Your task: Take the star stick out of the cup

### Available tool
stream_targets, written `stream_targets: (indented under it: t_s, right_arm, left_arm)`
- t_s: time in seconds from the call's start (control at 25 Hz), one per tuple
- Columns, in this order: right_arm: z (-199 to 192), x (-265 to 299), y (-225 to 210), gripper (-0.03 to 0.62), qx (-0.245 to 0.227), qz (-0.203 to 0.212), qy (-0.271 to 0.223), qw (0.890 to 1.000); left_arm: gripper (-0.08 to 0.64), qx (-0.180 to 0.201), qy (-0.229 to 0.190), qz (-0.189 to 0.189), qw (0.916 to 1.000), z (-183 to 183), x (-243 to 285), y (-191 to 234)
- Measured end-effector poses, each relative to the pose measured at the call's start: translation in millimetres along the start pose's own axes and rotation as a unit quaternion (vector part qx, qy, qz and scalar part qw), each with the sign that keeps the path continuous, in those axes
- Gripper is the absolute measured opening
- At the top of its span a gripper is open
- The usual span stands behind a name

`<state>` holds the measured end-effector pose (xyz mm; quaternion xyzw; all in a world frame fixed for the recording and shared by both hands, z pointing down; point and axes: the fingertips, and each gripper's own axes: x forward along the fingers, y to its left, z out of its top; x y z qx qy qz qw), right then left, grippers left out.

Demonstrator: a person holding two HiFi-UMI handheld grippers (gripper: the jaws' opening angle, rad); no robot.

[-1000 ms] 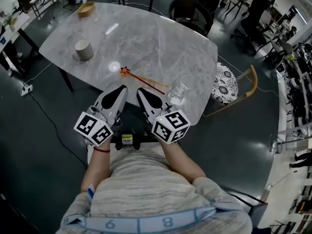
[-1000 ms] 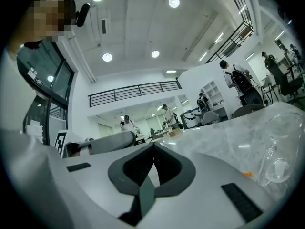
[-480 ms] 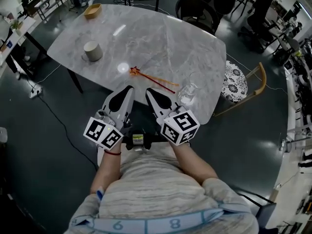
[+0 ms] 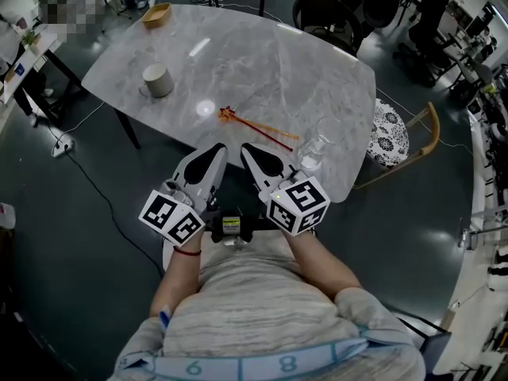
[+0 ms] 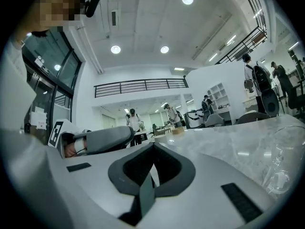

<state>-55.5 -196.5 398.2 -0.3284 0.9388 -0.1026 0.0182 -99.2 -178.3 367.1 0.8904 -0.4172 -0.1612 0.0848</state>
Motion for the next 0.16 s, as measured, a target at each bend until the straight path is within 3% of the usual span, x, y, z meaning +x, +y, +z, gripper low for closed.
stream_targets:
  t_s: [0.16]
  right_arm:
    - [-4.1,4.9,5.2,0.009,-0.010,0.007,0.010,1.000]
  left_arm:
    - [0.018,0.005,0.011,-0.002,0.9999,-3.4,0.7,0.4]
